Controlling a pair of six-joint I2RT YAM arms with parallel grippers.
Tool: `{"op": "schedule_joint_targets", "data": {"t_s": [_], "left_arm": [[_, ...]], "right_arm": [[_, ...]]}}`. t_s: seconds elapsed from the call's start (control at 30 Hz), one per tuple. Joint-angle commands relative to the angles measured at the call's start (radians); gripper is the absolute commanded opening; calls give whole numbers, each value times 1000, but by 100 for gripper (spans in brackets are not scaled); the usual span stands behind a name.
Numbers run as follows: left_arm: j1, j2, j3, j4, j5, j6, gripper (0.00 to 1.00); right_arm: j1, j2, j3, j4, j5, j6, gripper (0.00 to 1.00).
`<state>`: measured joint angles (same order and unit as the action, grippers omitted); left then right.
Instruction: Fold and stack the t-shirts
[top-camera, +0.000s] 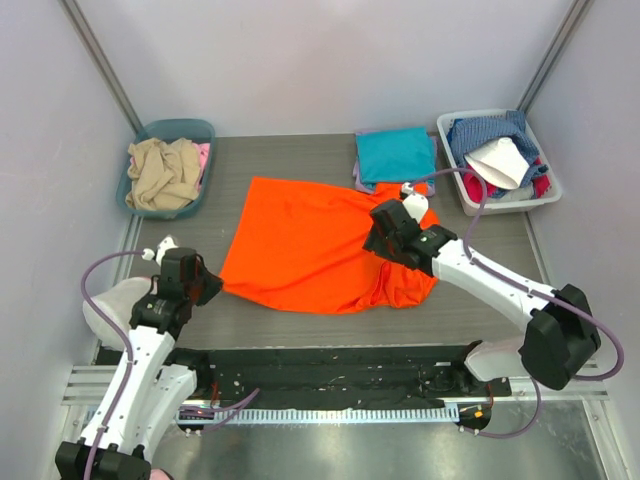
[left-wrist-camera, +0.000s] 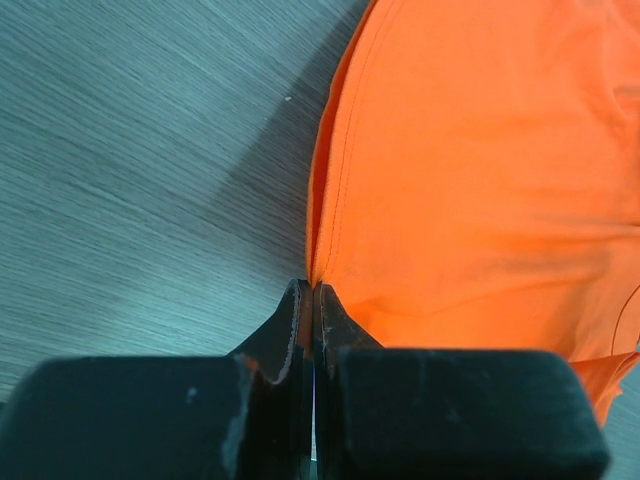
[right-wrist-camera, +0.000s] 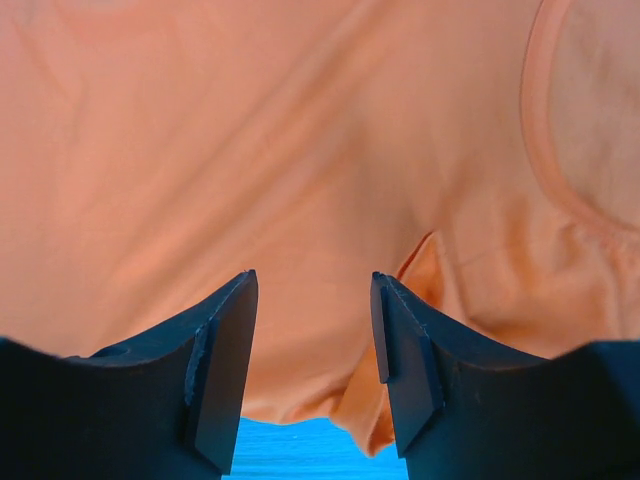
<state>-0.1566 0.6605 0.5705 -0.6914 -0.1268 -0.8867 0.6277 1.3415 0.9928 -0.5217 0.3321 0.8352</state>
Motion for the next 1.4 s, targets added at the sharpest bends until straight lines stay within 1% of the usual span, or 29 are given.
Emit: {"op": "schedule_joint_targets", "data": {"t_s": [0.0, 0.27, 0.57, 0.8, 1.13, 1.37], "left_arm": [[5, -25, 31, 21, 18, -8, 0], [3, -35, 31, 13, 27, 3, 0], [3, -44, 20, 3, 29, 17, 0], [3, -39, 12, 10, 29, 11, 0], [3, -44, 9, 10, 24, 9, 0], [3, -48, 8, 1, 19, 8, 0]], "right_arm": [[93, 17, 46, -23, 269, 257, 56], [191, 107, 50, -80, 398, 429, 54], [198, 139, 30, -132, 461, 508, 52], [198, 119, 6, -166, 467, 536, 50], [198, 87, -69, -163, 436, 561, 49], [198, 91, -85, -144, 427, 561, 49]]}}
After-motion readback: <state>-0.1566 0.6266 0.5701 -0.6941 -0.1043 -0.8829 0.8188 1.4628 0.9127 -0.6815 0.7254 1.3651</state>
